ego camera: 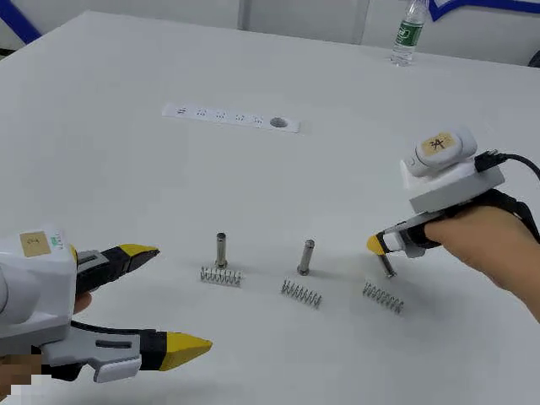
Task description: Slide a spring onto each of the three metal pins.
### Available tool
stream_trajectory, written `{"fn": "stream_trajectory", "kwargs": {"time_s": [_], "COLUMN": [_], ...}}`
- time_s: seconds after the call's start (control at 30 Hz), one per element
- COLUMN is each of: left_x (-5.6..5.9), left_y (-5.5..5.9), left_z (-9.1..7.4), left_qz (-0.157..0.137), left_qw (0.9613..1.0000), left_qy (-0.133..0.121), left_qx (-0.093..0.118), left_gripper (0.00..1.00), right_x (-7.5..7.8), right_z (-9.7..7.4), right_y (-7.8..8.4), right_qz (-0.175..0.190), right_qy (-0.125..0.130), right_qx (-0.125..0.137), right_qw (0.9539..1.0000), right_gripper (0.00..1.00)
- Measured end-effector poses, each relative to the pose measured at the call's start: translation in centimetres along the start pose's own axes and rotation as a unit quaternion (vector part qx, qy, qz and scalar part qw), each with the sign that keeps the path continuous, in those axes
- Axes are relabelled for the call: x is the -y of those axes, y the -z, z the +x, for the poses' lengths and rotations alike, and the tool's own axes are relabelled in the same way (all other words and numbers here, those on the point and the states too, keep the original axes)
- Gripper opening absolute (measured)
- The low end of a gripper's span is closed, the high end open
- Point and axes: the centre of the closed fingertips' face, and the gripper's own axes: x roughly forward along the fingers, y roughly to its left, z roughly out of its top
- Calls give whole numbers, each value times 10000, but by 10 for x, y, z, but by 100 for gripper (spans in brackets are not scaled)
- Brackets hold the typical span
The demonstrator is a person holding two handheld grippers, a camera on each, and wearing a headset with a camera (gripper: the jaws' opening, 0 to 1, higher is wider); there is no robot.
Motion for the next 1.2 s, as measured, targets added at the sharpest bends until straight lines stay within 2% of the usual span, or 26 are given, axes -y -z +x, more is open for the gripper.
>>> {"fn": "stream_trajectory", "kwargs": {"time_s": [0.57, 1.2], "left_x": [1, 4], "left_y": [-1, -4], "left_z": [1, 1], "left_qz": [21, 63], "left_qw": [10000, 10000], "left_qy": [30, 65], "left_qx": [2, 12], "left_gripper": [86, 86], "right_x": [-11, -14], "right_z": [-20, -31], "right_y": [3, 20], "right_qz": [14, 125], "right_qy": [5, -36], "right_qx": [506, 538], "right_qw": [9987, 9985], "right_gripper": [9, 9]}}
